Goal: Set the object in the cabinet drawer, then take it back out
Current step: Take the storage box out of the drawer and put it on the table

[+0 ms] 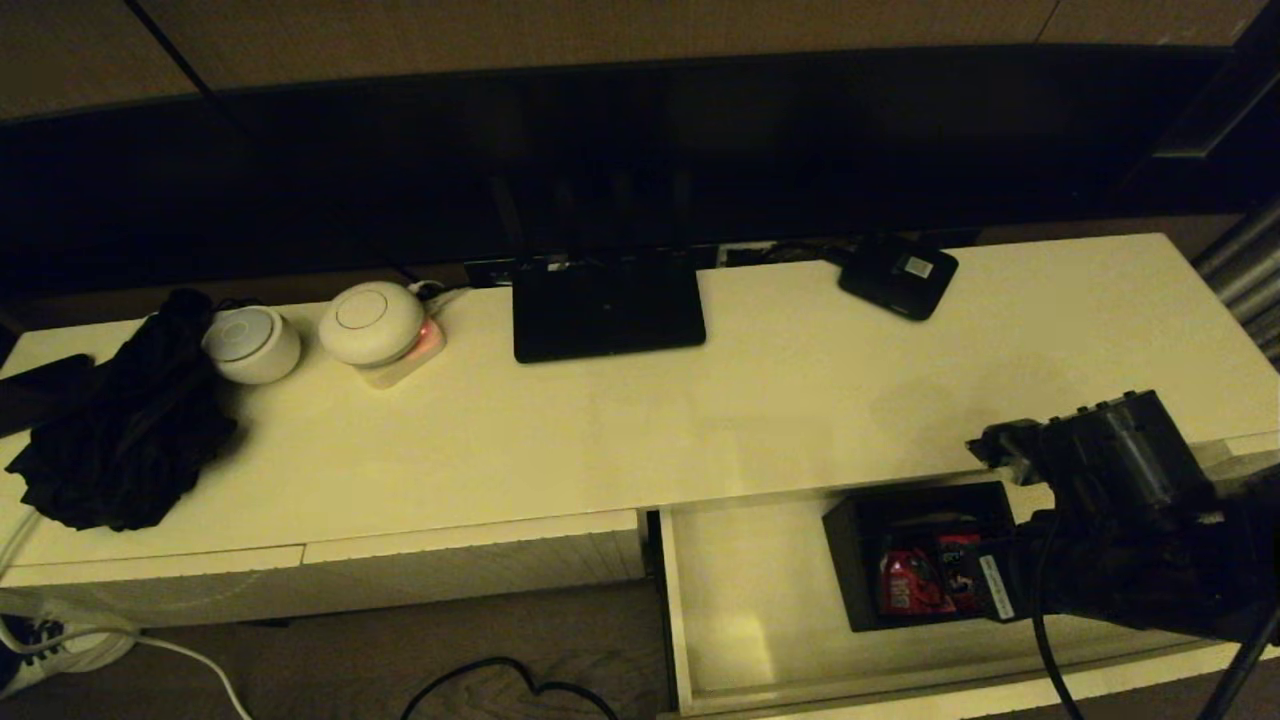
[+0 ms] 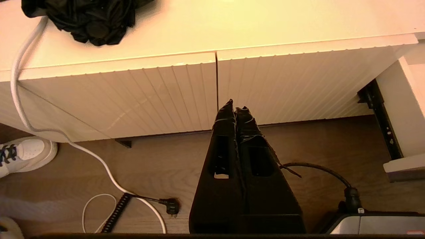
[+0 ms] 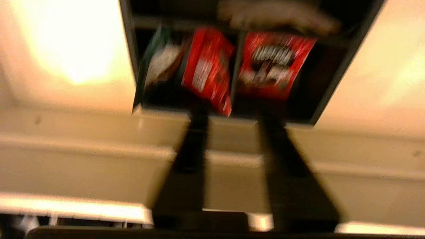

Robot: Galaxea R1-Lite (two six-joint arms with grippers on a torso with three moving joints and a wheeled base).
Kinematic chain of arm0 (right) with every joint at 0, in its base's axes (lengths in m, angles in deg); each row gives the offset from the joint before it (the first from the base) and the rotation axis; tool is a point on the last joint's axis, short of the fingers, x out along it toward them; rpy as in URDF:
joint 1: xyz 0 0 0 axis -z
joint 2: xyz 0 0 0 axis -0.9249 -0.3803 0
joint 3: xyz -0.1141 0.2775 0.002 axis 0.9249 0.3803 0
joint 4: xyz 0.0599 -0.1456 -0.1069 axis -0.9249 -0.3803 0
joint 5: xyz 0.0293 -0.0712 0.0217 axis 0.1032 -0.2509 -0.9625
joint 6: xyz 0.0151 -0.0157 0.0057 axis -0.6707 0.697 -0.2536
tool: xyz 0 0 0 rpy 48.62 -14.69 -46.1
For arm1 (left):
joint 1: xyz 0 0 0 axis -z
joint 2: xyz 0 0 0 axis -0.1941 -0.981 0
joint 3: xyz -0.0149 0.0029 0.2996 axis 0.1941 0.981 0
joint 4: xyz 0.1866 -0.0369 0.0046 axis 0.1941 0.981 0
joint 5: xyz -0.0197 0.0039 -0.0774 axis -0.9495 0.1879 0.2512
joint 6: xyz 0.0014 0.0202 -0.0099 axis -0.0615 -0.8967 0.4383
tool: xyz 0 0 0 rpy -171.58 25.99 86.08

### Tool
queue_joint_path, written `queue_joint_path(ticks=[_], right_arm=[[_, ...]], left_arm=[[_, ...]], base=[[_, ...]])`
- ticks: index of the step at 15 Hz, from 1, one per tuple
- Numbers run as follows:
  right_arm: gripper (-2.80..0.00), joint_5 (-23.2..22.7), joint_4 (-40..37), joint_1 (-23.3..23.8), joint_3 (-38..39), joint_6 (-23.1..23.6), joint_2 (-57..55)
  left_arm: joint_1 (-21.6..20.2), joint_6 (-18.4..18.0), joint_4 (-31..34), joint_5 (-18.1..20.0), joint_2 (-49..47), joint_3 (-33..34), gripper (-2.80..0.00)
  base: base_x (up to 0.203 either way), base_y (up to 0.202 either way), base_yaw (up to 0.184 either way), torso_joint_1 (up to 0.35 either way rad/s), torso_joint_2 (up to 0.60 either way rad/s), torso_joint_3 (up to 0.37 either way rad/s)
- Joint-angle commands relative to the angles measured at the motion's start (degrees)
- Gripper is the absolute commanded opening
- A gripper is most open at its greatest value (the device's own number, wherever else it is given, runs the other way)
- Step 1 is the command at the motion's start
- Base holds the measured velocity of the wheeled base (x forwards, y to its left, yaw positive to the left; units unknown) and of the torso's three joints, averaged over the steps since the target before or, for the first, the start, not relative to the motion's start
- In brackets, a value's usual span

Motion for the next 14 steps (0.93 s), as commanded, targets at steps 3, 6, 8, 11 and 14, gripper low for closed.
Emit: queue_joint_path(ticks=[3, 6, 8, 11, 14], right_arm=[[0.0, -1.53, -4.26, 2.11, -2.19, -0.67, -2.83], [0.0, -2.53, -4.47, 3.52, -3.61, -2.26, -6.21], [0.0, -3.89, -4.61, 4.03, -4.39, -2.52, -8.53], [0.0, -4.94, -8.25, 4.31, -6.98, -2.85, -10.6], [0.0, -5.13, -8.54, 5.21, -9.05, -4.97, -11.6]], left_arm=[[0.0, 0.02, 0.0, -0.04, 0.0, 0.18, -2.8], [0.0, 0.02, 0.0, -0.04, 0.0, 0.18, -2.8], [0.0, 0.02, 0.0, -0.04, 0.0, 0.18, -2.8], [0.0, 0.02, 0.0, -0.04, 0.0, 0.18, -2.8], [0.0, 0.02, 0.0, -0.04, 0.0, 0.18, -2.8]], base=[[0.0, 0.0, 0.0, 0.0, 0.0, 0.0], [0.0, 0.0, 0.0, 0.0, 0.0, 0.0], [0.0, 0.0, 0.0, 0.0, 0.0, 0.0], [0.0, 0.0, 0.0, 0.0, 0.0, 0.0], [0.0, 0.0, 0.0, 0.0, 0.0, 0.0]])
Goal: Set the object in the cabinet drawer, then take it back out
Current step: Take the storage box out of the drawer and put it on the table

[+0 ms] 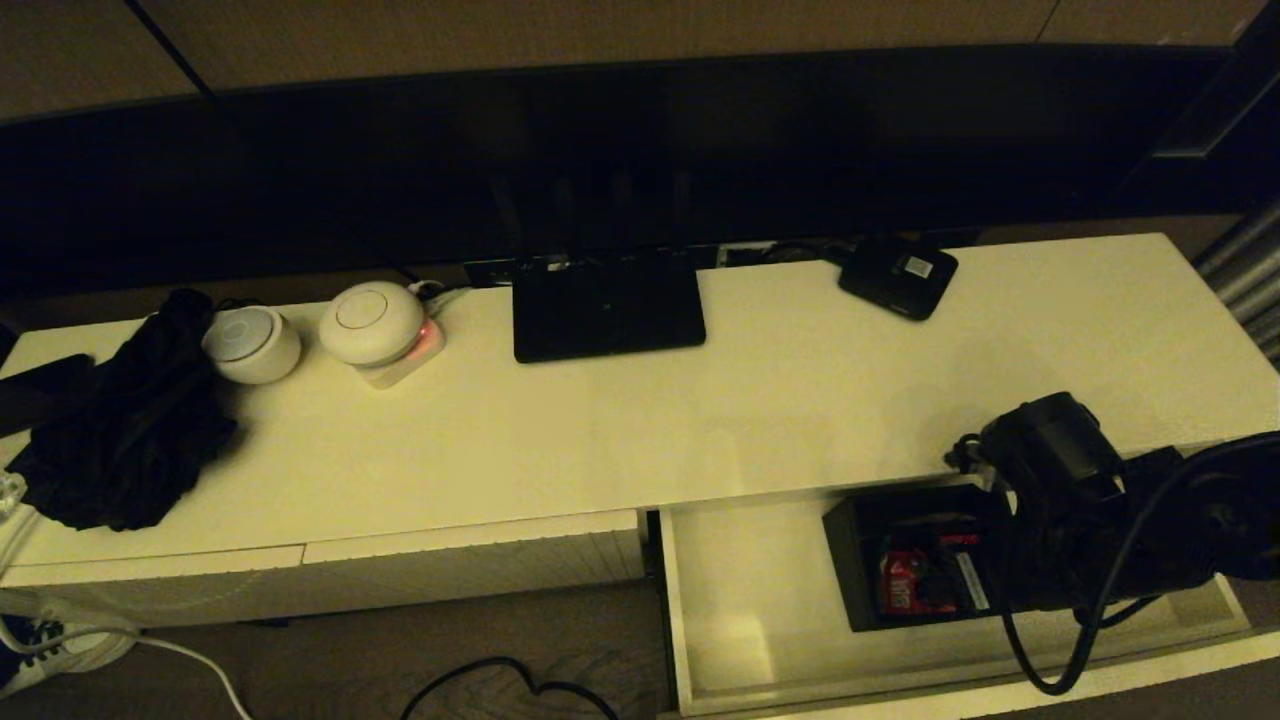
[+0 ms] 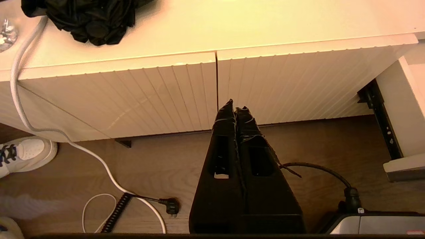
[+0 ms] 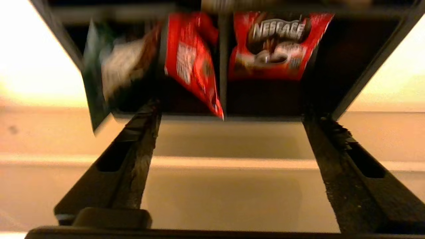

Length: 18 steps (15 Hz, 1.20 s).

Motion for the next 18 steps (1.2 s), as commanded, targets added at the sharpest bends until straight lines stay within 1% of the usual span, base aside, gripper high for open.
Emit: queue_joint_path(ticks=[1, 6, 8, 9, 11, 14, 16, 18], right_arm=[[0.0, -0.05, 0.48, 0.86, -1.74, -1.33, -1.73], [0.0, -2.23, 4.91, 1.31, -2.79, -1.08, -2.82], [0.0, -2.76, 5.55, 1.22, -2.9, -0.4, -4.0], [0.0, -2.86, 5.67, 1.22, -2.61, 0.54, -4.19], [0.0, -3.34, 6.48, 1.22, -1.24, 4.3, -4.62], [0.0, -4.87, 9.82, 1.39, -0.25, 6.72, -4.63], [0.0, -5.58, 10.71, 2.13, 0.26, 9.37, -4.79], [0.0, -6.46, 11.76, 2.36, 0.63, 10.7, -4.81]], left_arm=[[0.0, 0.0, 0.0, -0.02, 0.0, 0.18, -2.8], [0.0, 0.0, 0.0, -0.02, 0.0, 0.18, -2.8], [0.0, 0.0, 0.0, -0.02, 0.0, 0.18, -2.8], [0.0, 0.0, 0.0, -0.02, 0.0, 0.18, -2.8], [0.0, 0.0, 0.0, -0.02, 0.0, 0.18, -2.8], [0.0, 0.0, 0.0, -0.02, 0.0, 0.18, -2.8], [0.0, 0.0, 0.0, -0.02, 0.0, 0.18, -2.8], [0.0, 0.0, 0.0, 0.04, 0.0, 0.18, -2.8]], base=[[0.0, 0.0, 0.0, 0.0, 0.0, 0.0], [0.0, 0.0, 0.0, 0.0, 0.0, 0.0], [0.0, 0.0, 0.0, 0.0, 0.0, 0.0], [0.0, 0.0, 0.0, 0.0, 0.0, 0.0], [0.0, 0.0, 0.0, 0.0, 0.0, 0.0], [0.0, 0.0, 0.0, 0.0, 0.0, 0.0], [0.0, 0.0, 0.0, 0.0, 0.0, 0.0], [0.0, 0.0, 0.0, 0.0, 0.0, 0.0]])
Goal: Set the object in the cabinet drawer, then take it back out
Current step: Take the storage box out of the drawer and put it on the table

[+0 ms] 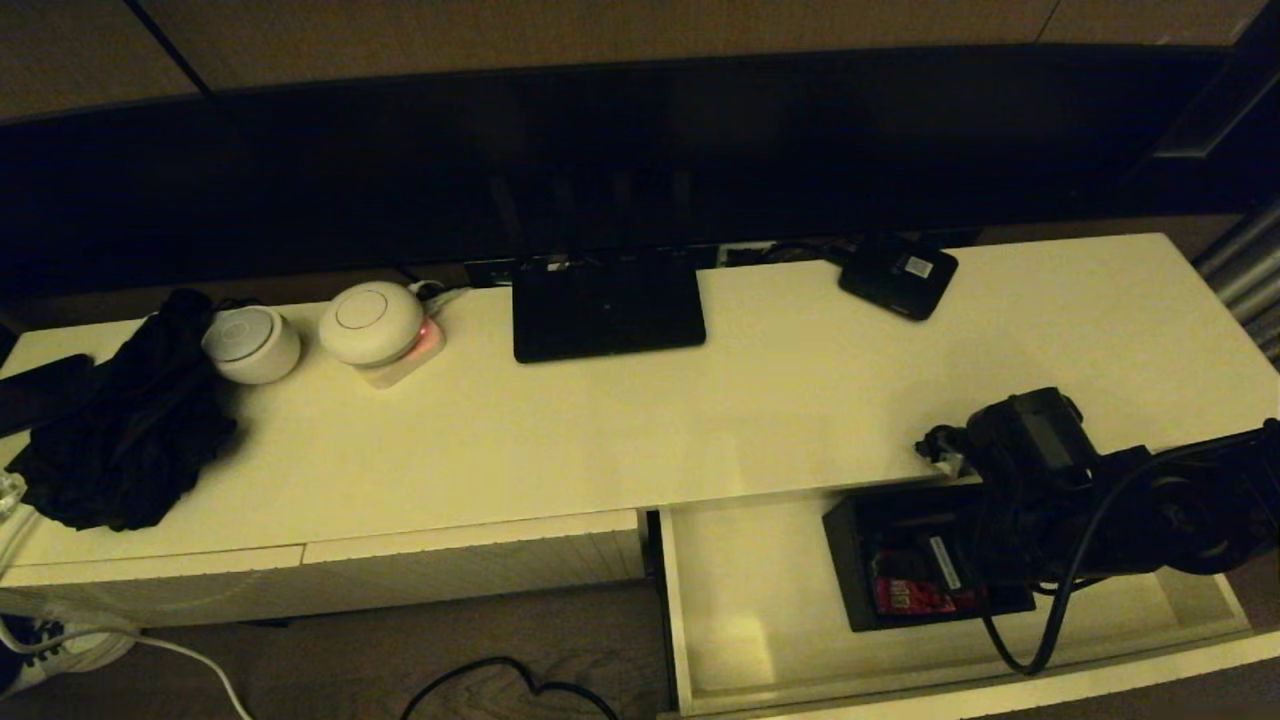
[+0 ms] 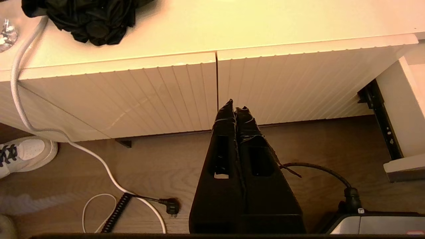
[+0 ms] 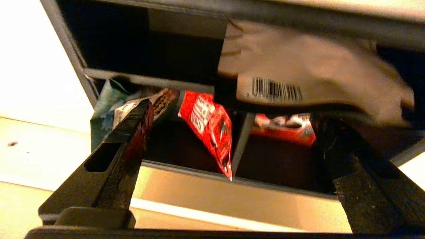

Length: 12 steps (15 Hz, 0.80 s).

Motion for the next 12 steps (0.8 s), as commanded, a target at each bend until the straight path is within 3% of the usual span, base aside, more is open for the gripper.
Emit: queue_joint_path(ticks=[1, 12], right_arm=[[0.0, -0.55, 0.67, 0.17, 0.39, 0.8, -0.2], [0.0, -0.11, 0.61, 0.17, 1.88, 1.39, -0.42]], left_arm=[[0.0, 0.0, 0.0, 0.01, 0.0, 0.18, -2.8], [0.0, 0.0, 0.0, -0.04, 0.0, 0.18, -2.8]], base=[[0.0, 0.0, 0.0, 0.0, 0.0, 0.0], [0.0, 0.0, 0.0, 0.0, 0.0, 0.0]])
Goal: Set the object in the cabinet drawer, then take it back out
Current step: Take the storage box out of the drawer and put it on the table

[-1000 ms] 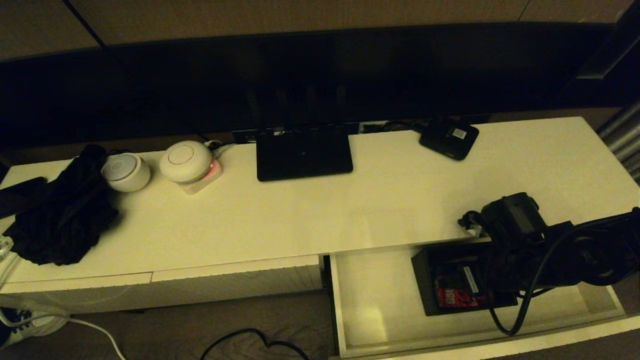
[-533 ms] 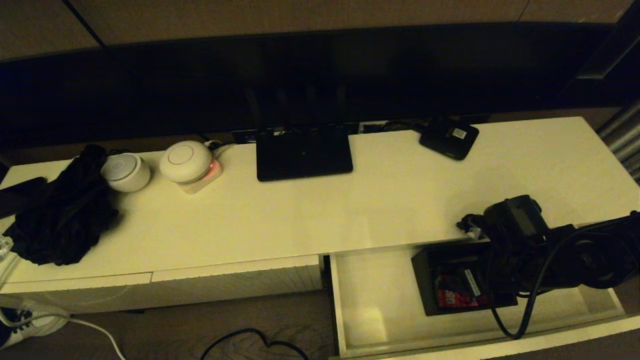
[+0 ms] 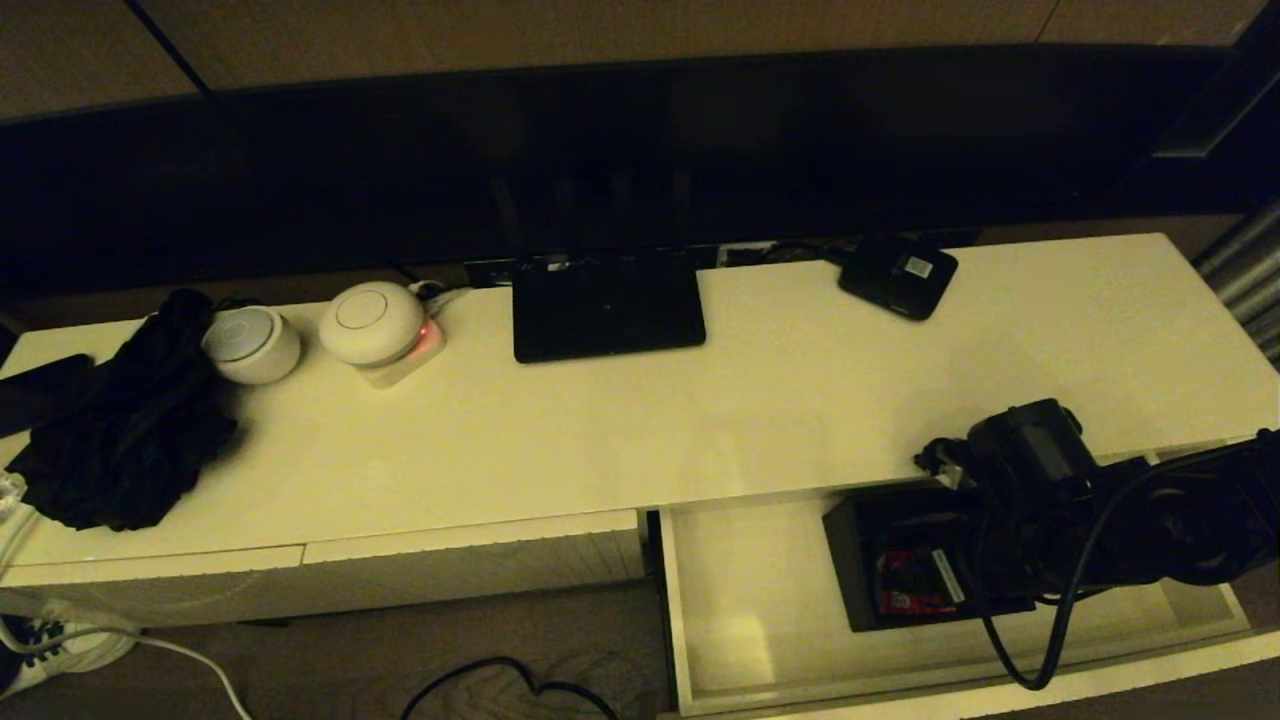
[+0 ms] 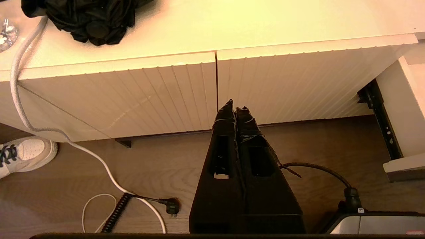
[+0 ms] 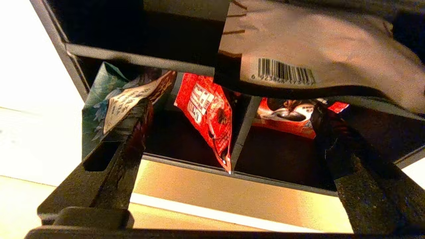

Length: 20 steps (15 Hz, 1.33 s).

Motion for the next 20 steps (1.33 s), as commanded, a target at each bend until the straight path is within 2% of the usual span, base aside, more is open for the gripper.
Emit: queue_joint_path(ticks=[1, 7, 8, 20], right_arm=[[0.0, 0.12, -0.01, -0.03, 0.26, 0.0, -0.12], [0.0, 1.87, -0.49, -0.03, 1.46, 1.05, -0.62], [-2.8, 1.87, -0.62, -0.03, 1.46, 1.05, -0.64], [-2.8, 1.79, -0.18, -0.91, 1.46, 0.44, -0.83]], left_arm=[[0.0, 0.0, -0.02, -0.06, 0.0, 0.18, -2.8], [0.0, 0.0, -0.02, -0.06, 0.0, 0.18, -2.8], [0.0, 0.0, -0.02, -0.06, 0.0, 0.18, -2.8], [0.0, 0.0, -0.02, -0.06, 0.0, 0.18, -2.8]], base=[[0.0, 0.0, 0.0, 0.0, 0.0, 0.0], [0.0, 0.0, 0.0, 0.0, 0.0, 0.0], [0.0, 0.0, 0.0, 0.0, 0.0, 0.0], [0.0, 0.0, 0.0, 0.0, 0.0, 0.0]])
